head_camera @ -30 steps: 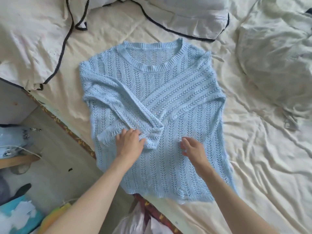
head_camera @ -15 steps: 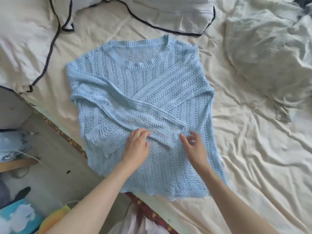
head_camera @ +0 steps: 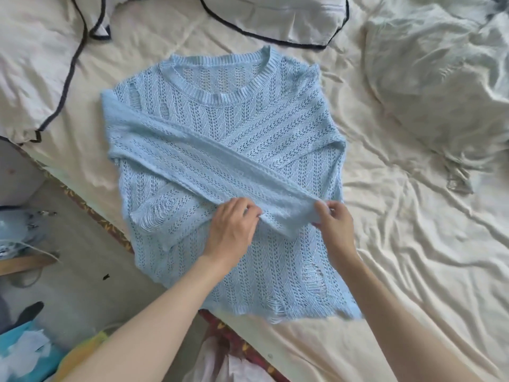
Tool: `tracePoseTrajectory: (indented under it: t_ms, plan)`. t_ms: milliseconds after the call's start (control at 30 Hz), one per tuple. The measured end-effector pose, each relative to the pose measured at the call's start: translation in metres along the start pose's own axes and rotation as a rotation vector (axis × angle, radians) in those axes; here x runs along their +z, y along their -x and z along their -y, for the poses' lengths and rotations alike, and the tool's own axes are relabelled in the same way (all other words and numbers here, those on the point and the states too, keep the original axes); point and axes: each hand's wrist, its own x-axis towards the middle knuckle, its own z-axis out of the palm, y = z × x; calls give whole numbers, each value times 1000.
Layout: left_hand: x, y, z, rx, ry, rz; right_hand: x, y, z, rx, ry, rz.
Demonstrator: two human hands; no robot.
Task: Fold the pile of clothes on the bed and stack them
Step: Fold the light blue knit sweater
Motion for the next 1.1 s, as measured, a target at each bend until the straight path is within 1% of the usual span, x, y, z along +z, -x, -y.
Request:
tracePoseTrajectory:
  t_ms: [67, 133, 200, 233, 267, 367, 467, 600, 700, 767, 800, 867, 933, 1000, 1100]
  plan:
    - [4, 3, -12, 28, 67, 70, -16, 2, -2, 10, 14, -80]
    - [10, 3, -20, -40, 107, 240, -23, -3, -2, 42, 53, -111]
    - [17, 3, -20, -97, 143, 378, -25, -12, -2, 95, 143, -71]
    - [16, 4, -18, -115, 177, 418, -25, -14, -1, 116, 224, -44]
    - [13, 5, -16, -127, 221, 415, -25, -16, 0, 115, 310, -27]
    - [-3, 14, 3, -187, 299, 298, -17, -13, 10, -21, 535, -50]
    - [-24, 29, 38, -353, 338, 166, 5, -4, 28, -172, 672, -44]
    - [-50, 43, 97, -648, 426, -3, 50, 6, 60, -372, 758, 104]
    - [-65, 46, 149, -866, 447, -183, 97, 8, 86, -451, 787, 230]
    - [-73, 42, 185, -970, 454, -285, 136, 5, 103, -495, 826, 314]
    - [-77, 38, 202, -1012, 456, -301, 156, 3, 113, -508, 855, 359]
    - [-80, 30, 231, -1083, 479, -283, 199, -2, 131, -525, 919, 458]
    - [-80, 19, 251, -1089, 521, -242, 243, -11, 149, -541, 966, 525]
    - [-78, 9, 258, -1040, 562, -183, 286, -20, 168, -578, 967, 527]
    - [-76, 2, 255, -963, 762, -150, 343, -33, 191, -591, 905, 473]
